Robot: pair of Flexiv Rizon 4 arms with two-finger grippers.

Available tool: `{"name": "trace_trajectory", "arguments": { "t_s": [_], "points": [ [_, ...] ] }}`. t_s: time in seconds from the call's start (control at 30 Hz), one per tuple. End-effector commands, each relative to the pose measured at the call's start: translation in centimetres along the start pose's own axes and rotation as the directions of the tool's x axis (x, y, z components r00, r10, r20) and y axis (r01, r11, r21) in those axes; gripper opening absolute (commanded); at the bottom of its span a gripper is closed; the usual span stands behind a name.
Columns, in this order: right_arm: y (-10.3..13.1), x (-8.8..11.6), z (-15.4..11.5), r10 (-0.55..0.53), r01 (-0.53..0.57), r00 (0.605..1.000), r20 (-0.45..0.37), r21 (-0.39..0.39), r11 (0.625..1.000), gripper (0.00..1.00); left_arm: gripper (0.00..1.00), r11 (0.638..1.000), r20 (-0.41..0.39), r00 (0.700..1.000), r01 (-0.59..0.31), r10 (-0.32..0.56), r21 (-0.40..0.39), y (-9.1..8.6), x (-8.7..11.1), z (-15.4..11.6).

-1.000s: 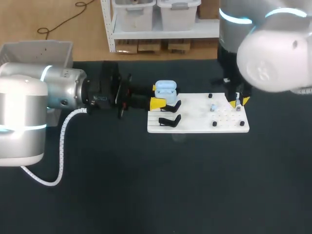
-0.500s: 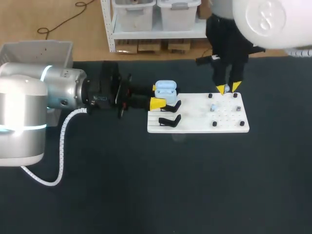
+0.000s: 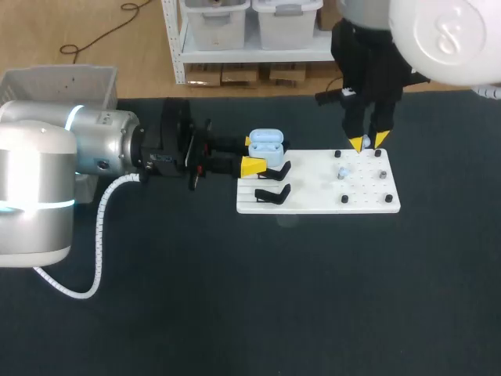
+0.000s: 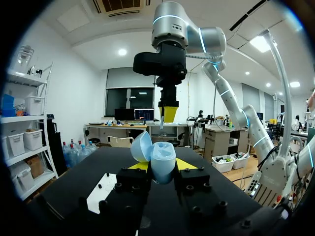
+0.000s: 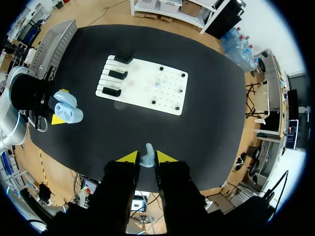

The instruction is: Pick up each earbud case from the left stands, insert the matching earbuds, close the lid, and place the case in the box.

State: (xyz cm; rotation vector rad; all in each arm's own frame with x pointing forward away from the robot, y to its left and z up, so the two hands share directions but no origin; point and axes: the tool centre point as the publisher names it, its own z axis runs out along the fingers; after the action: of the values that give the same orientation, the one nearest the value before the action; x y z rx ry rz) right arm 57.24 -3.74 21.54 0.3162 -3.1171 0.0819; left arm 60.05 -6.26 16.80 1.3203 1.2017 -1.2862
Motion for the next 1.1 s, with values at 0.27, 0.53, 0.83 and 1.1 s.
{"name": "trace_trajectory", "arguments": {
  "t_s": [0.27,0.53,0.83,1.1],
  "points": [
    [4.9,-1.9,-1.1,0.094,-0.095,0.995,0.023,0.035,0.995,0.00,0.00,1.000,0.000,1.000,-0.001,0.001,0.000,0.0,0.0,0.0],
    [7.2,-3.2,-1.7,0.309,-0.309,0.951,0.006,0.012,0.951,0.00,0.00,1.000,0.000,1.000,-0.001,0.001,0.000,0.0,0.0,0.0],
    [8.3,-3.8,-2.1,0.385,-0.385,0.923,0.025,-0.007,0.923,0.00,0.00,1.000,0.000,1.000,-0.001,0.001,0.000,0.0,0.0,0.0],
    [8.3,-3.8,-2.1,0.385,-0.385,0.923,0.025,-0.007,0.923,0.00,0.00,1.000,0.000,1.000,-0.001,0.001,0.000,0.0,0.0,0.0]
  ]
}}
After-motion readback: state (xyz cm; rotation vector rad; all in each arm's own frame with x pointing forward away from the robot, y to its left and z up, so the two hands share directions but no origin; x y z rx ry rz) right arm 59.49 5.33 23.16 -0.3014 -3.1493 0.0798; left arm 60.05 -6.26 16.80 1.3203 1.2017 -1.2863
